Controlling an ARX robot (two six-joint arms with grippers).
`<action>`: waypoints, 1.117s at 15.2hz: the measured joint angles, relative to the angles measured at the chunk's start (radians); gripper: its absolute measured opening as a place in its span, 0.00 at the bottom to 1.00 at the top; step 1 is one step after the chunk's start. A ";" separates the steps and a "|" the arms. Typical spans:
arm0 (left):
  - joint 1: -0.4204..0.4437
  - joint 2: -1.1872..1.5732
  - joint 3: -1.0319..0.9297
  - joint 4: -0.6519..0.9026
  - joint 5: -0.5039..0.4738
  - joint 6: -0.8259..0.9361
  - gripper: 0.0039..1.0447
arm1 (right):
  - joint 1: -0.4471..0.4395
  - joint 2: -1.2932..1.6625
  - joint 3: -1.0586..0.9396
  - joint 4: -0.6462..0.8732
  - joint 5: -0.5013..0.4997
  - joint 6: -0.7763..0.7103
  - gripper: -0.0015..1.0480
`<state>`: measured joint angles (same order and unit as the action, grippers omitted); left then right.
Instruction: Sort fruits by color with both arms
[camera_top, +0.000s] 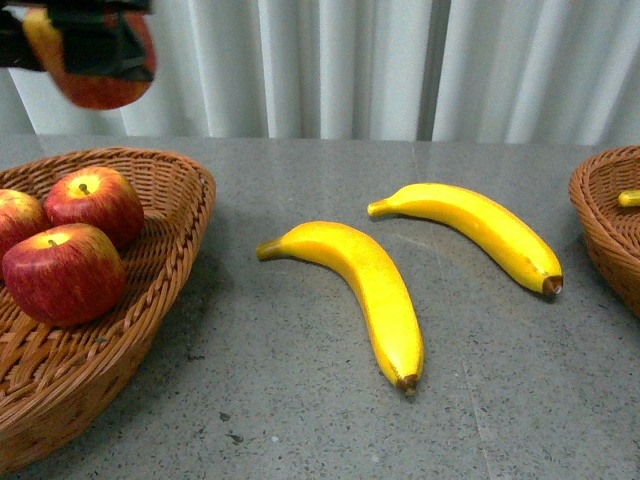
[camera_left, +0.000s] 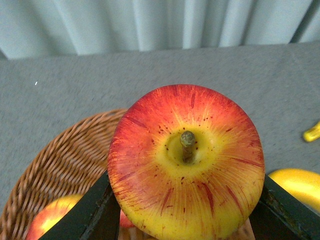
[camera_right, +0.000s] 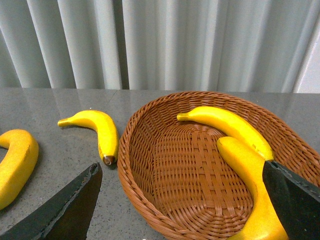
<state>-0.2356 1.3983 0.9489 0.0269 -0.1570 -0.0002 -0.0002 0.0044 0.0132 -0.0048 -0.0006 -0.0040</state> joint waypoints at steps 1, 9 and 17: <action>0.035 -0.009 -0.039 0.002 0.019 -0.012 0.60 | 0.000 0.000 0.000 0.000 0.000 0.000 0.94; 0.021 0.035 -0.092 0.056 0.037 -0.019 0.84 | 0.000 0.000 0.000 0.000 0.000 0.000 0.94; -0.107 -0.140 -0.101 0.132 0.010 0.022 0.94 | 0.000 0.000 0.000 0.000 0.000 0.000 0.94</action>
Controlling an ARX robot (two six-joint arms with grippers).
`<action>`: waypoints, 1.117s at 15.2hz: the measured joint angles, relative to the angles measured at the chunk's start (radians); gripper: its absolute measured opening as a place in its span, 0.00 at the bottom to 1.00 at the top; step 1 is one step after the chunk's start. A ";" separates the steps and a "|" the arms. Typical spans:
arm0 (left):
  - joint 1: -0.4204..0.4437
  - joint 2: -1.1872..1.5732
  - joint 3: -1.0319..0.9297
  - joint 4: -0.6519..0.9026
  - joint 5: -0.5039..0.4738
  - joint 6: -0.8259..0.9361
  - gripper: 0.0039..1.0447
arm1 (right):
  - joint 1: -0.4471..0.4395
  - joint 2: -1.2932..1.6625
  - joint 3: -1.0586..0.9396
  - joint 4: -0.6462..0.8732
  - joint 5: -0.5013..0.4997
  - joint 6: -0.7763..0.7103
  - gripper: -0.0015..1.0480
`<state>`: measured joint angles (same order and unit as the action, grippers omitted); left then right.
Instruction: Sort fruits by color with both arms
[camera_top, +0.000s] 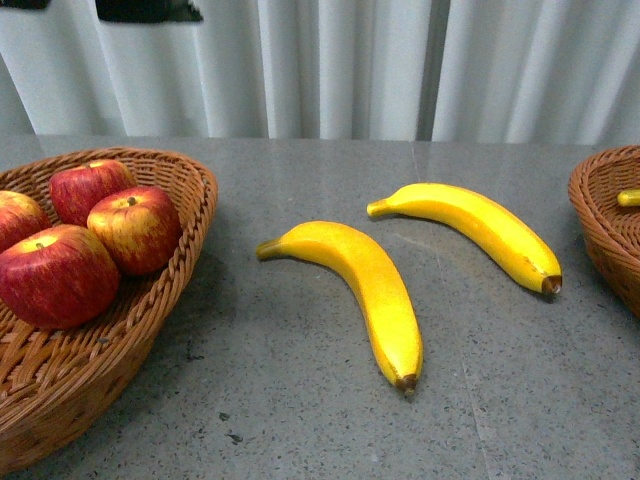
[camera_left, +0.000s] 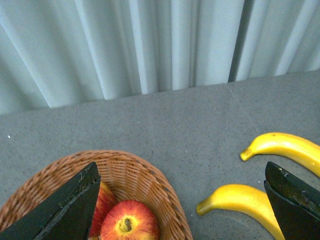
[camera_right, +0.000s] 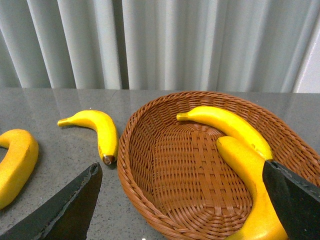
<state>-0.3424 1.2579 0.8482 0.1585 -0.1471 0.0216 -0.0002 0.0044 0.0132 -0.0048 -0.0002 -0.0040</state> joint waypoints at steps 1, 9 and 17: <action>-0.032 -0.059 -0.027 0.021 -0.032 0.034 0.94 | 0.000 0.000 0.000 0.000 0.000 0.000 0.94; 0.047 -0.660 -0.511 0.092 -0.158 -0.012 0.42 | 0.000 0.000 0.000 0.000 0.000 0.000 0.94; 0.281 -0.892 -0.728 0.088 0.102 -0.018 0.01 | 0.000 0.000 0.000 0.000 0.000 0.000 0.94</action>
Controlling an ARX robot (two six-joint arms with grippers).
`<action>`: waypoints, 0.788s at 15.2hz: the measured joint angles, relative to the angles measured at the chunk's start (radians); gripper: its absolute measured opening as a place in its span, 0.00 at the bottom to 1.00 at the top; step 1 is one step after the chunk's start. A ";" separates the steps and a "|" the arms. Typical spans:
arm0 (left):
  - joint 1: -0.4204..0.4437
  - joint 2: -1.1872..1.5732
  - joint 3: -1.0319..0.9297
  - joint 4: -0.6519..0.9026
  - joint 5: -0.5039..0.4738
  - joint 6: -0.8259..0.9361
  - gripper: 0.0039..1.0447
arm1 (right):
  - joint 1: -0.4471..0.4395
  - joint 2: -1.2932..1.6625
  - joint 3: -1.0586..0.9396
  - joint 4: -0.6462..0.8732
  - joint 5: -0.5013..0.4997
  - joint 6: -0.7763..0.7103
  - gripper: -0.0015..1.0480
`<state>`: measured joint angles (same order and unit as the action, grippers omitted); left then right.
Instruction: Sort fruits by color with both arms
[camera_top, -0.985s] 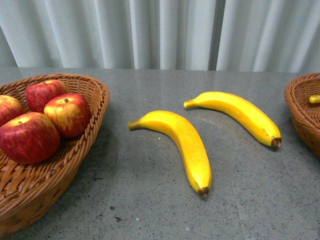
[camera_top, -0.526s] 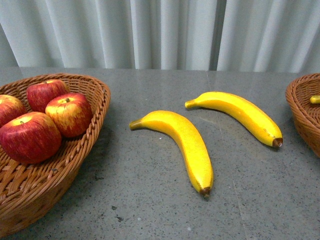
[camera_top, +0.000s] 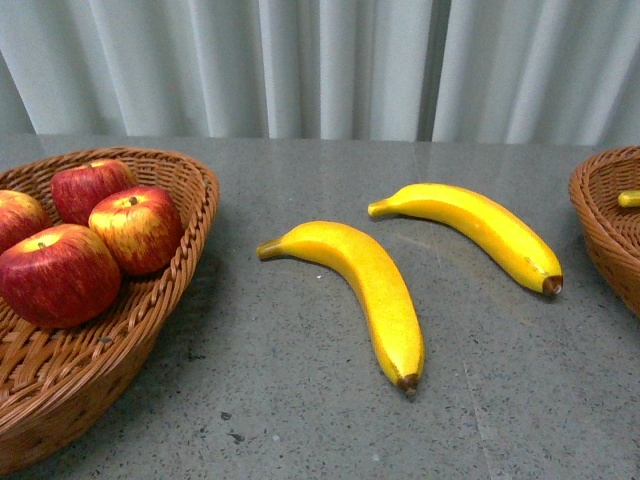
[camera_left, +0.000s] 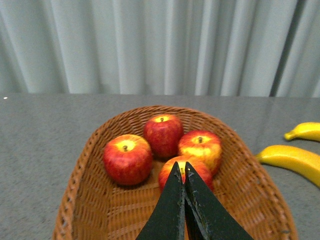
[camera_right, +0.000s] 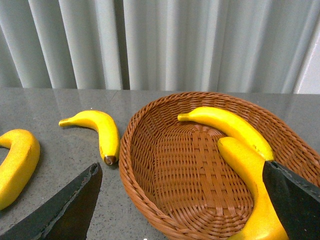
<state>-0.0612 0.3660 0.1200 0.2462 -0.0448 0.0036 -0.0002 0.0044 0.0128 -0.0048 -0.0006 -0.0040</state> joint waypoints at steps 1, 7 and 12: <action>0.064 -0.022 -0.020 -0.010 0.028 0.000 0.01 | 0.000 0.000 0.000 0.001 0.000 0.000 0.94; 0.060 -0.199 -0.105 -0.086 0.044 -0.002 0.01 | 0.000 0.000 0.000 0.000 0.000 0.000 0.94; 0.060 -0.356 -0.101 -0.229 0.045 -0.002 0.01 | 0.000 0.000 0.000 0.000 0.000 0.000 0.94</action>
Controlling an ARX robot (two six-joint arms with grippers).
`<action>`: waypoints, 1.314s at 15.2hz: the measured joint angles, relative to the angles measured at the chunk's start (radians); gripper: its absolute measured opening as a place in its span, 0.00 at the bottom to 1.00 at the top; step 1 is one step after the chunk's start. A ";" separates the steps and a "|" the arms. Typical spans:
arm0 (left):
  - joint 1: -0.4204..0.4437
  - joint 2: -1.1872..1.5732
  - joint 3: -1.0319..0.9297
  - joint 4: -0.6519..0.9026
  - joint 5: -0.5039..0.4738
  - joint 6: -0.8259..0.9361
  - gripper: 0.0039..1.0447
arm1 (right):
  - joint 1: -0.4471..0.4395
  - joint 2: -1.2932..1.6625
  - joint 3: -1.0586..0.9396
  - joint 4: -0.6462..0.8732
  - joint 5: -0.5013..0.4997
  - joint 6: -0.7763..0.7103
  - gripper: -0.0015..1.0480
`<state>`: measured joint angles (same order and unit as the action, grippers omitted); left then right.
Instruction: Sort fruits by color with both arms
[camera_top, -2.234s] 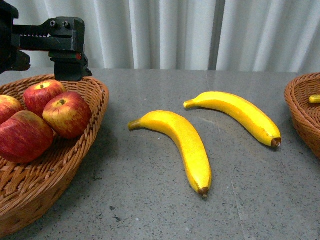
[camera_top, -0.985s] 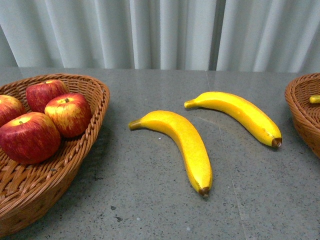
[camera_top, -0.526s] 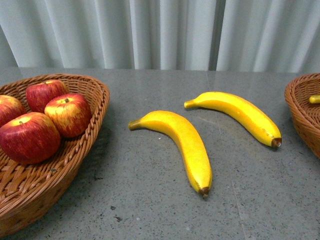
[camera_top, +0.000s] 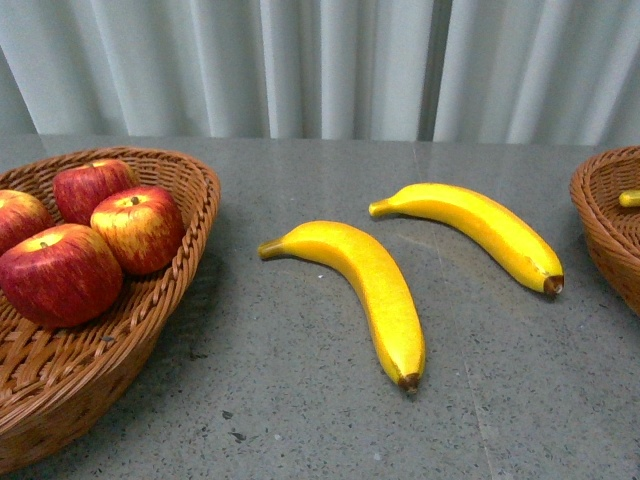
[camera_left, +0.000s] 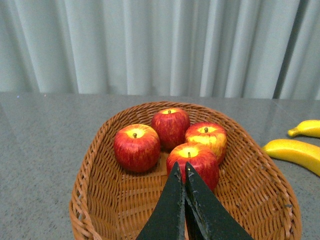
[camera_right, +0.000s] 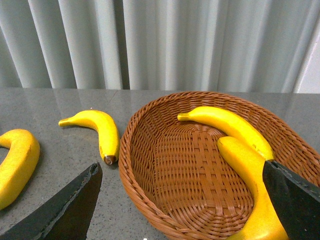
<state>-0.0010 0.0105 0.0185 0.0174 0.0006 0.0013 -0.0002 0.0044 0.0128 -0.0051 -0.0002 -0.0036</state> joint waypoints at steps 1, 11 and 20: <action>0.000 0.000 0.001 -0.013 -0.003 0.000 0.01 | 0.000 0.000 0.000 0.002 -0.001 0.000 0.94; 0.000 0.000 -0.003 -0.022 -0.001 -0.001 0.42 | 0.000 0.000 0.000 0.001 0.000 0.000 0.94; 0.000 0.000 -0.003 -0.022 -0.001 -0.001 0.94 | 0.000 0.000 0.000 0.001 0.000 0.000 0.94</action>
<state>-0.0010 0.0101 0.0151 -0.0044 -0.0002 0.0006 -0.0002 0.0044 0.0128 -0.0044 -0.0006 -0.0036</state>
